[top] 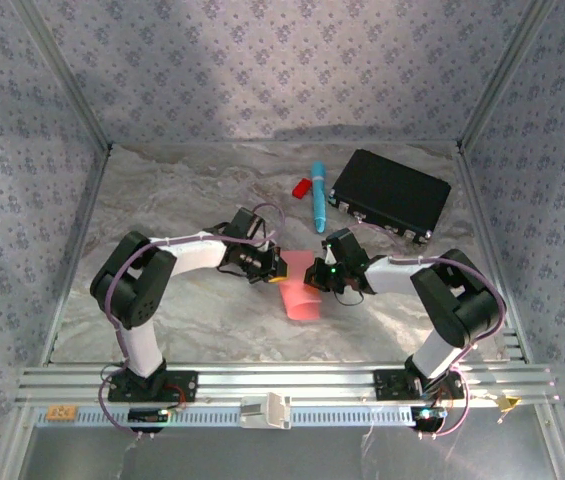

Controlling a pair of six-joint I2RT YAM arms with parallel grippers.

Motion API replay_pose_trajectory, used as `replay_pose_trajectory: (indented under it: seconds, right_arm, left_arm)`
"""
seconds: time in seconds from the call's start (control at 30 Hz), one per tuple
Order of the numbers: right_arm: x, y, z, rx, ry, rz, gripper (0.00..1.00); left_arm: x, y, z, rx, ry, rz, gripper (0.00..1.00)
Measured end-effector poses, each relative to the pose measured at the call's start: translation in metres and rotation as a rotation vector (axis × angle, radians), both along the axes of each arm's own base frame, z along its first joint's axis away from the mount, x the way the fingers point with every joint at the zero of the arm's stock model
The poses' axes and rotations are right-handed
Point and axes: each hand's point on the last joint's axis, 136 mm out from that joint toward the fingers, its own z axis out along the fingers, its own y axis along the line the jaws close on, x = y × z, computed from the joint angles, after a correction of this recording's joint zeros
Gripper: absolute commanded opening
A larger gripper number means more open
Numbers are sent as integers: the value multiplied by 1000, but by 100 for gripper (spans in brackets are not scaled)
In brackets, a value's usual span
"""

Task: Fold a paper plane with a square sheet of paper (pick it up from the middle)
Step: First fold the square sheet of paper in half at the center of the table.

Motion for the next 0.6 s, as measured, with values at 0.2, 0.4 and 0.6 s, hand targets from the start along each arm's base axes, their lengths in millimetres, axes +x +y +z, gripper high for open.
replay_pose_trajectory:
  seconds: [0.2, 0.4, 0.6]
  right_arm:
    - [0, 0, 0, 0, 0, 0, 0]
    - [0, 0, 0, 0, 0, 0, 0]
    - [0, 0, 0, 0, 0, 0, 0]
  left_arm:
    - [-4, -9, 5, -38, -5, -24, 0]
    - [-16, -10, -1, -36, 15, -47, 0]
    - [-30, 2, -28, 14, 65, -56, 0]
